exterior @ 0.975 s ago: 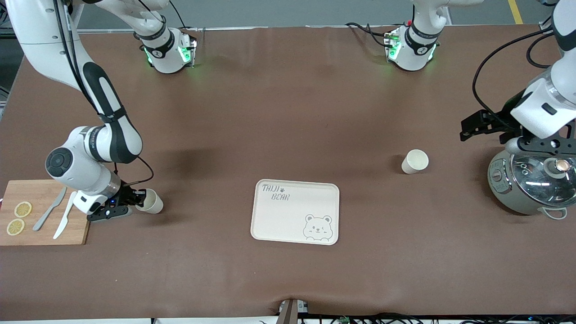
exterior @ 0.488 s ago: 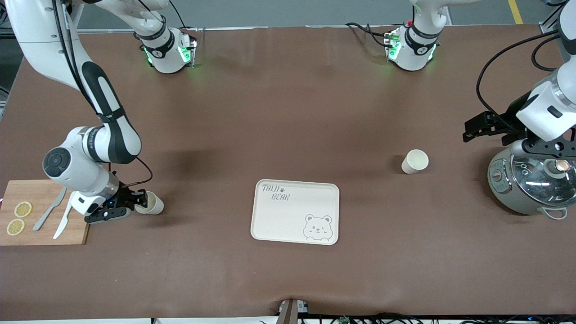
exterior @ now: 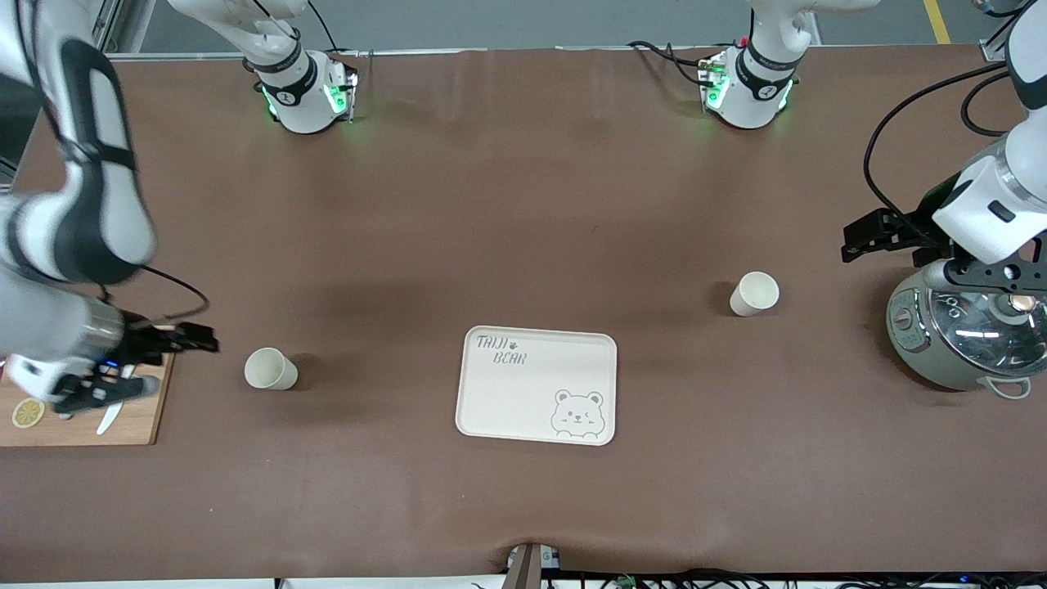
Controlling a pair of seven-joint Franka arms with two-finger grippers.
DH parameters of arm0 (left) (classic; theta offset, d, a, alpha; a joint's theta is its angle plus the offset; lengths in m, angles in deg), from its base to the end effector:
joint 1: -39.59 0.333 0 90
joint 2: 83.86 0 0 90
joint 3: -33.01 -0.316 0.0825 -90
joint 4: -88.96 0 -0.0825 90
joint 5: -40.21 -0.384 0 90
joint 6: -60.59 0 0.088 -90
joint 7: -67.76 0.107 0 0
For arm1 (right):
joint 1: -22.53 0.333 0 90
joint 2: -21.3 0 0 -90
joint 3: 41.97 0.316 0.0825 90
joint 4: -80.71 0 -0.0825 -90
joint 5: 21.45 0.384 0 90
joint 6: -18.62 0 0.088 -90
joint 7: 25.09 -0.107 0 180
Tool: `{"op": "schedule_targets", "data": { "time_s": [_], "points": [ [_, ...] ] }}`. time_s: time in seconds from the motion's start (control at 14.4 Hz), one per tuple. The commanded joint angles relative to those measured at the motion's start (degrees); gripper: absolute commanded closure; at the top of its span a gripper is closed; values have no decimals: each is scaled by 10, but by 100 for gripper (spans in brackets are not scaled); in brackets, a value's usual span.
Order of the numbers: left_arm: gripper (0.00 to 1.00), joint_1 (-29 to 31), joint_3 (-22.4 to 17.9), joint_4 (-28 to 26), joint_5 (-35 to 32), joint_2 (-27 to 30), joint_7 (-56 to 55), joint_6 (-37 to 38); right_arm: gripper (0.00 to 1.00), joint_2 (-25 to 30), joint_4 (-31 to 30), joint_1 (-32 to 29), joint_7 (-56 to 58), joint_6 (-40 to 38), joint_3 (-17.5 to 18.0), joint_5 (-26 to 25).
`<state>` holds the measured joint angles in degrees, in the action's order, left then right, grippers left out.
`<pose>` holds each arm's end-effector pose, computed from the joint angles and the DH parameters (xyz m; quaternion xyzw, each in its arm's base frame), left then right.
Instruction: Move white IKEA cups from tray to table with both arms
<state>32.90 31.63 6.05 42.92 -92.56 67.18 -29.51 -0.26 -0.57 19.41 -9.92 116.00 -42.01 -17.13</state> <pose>0.5975 -0.0617 0.5954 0.9988 -0.0410 -0.0143 0.0211 0.6625 -0.0294 0.4770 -0.9934 -0.0979 0.0411 0.0441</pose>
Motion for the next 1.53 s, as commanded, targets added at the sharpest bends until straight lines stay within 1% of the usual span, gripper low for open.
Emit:
{"op": "schedule_targets", "data": {
  "time_s": [0.0,0.14,0.21,0.35,0.63,0.84,1.32,1.39,1.46],
  "points": [
    [0,-7,-6,10,-63,-2,57,8,0,122,-41,-28,-17,-62,6,3],
    [0,-9,-6,10,-75,-3,59,5,0,196,-86,-36,-21,-76,5,3],
    [0,-9,-6,10,-75,-3,58,4,0,209,-96,-34,-35,-76,7,3],
    [0,-8,-6,10,-72,-3,58,-1,0,212,-101,-28,-79,-78,10,2],
    [0,-7,-6,10,-61,-15,56,-9,0,207,-98,-29,-77,-81,9,-13],
    [0,-3,-8,10,-54,-23,59,-27,0,209,-96,-28,-79,-127,8,-14],
    [0,9,-10,11,-29,-28,65,-46,0,205,-101,-15,-80,-131,11,-25],
    [0,9,-10,11,-18,-28,69,-46,0,205,-100,-12,-80,-130,10,-33],
    [0,9,-10,11,-10,-27,71,-46,0,205,-100,-2,-82,-127,11,-54]
  ]
}}
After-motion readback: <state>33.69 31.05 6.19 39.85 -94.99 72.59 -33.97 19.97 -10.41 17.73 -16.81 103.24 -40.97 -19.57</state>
